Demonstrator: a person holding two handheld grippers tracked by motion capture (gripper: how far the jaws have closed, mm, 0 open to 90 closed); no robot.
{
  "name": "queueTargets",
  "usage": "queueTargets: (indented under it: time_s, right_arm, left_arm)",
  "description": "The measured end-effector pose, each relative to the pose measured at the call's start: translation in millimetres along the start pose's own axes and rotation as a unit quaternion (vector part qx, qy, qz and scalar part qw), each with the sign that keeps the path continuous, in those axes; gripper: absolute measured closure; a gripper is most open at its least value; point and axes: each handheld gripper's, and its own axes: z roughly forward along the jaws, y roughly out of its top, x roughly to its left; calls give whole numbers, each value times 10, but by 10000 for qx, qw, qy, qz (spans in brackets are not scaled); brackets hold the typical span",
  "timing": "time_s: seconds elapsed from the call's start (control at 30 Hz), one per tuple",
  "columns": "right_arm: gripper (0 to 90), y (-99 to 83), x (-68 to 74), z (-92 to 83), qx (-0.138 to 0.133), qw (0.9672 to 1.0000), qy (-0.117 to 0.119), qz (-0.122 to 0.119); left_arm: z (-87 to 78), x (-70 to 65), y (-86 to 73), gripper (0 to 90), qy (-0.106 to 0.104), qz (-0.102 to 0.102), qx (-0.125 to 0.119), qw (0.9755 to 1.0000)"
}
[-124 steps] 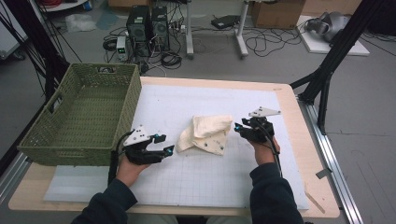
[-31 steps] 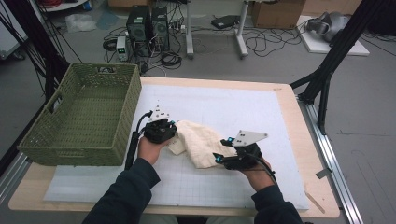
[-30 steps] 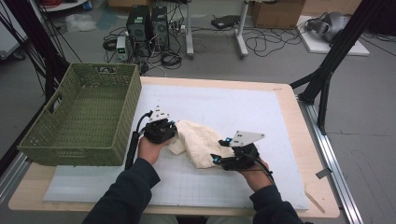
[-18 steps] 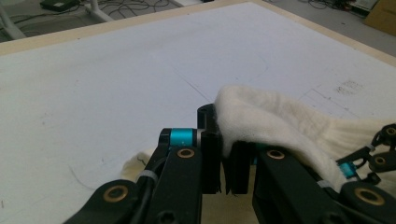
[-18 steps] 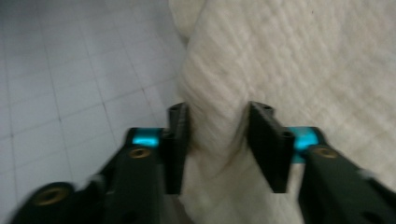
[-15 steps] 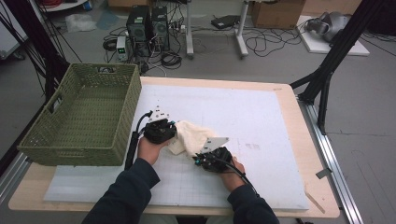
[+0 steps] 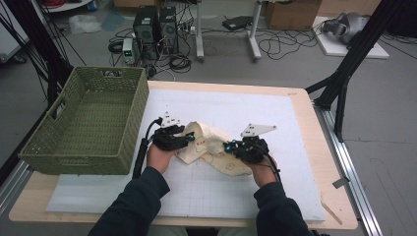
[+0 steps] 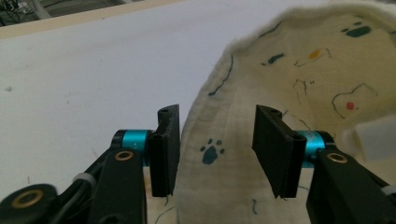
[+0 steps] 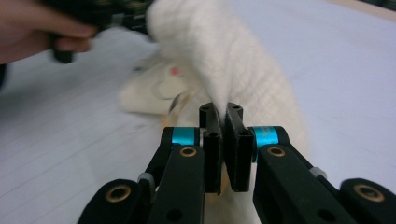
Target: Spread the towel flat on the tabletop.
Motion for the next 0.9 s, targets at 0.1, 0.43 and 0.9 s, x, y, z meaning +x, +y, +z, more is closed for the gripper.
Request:
queueTargets:
  time_s: [0.1,0.43,0.9]
  right_arm:
    - [867,-8,-188,16,-73,9989,-335,317]
    - [866,-78,-716,71,331,9807,-1559,1130]
    - [632,-260,-803,-194,345,9656,-2255,1250]
  left_arm:
    - [-10,10,-1,456,62,-33,15,10000]
    - [-48,28,-55,439,47,-40,39,10000]
    - [-159,108,-183,438,-82,-55,-54,9999]
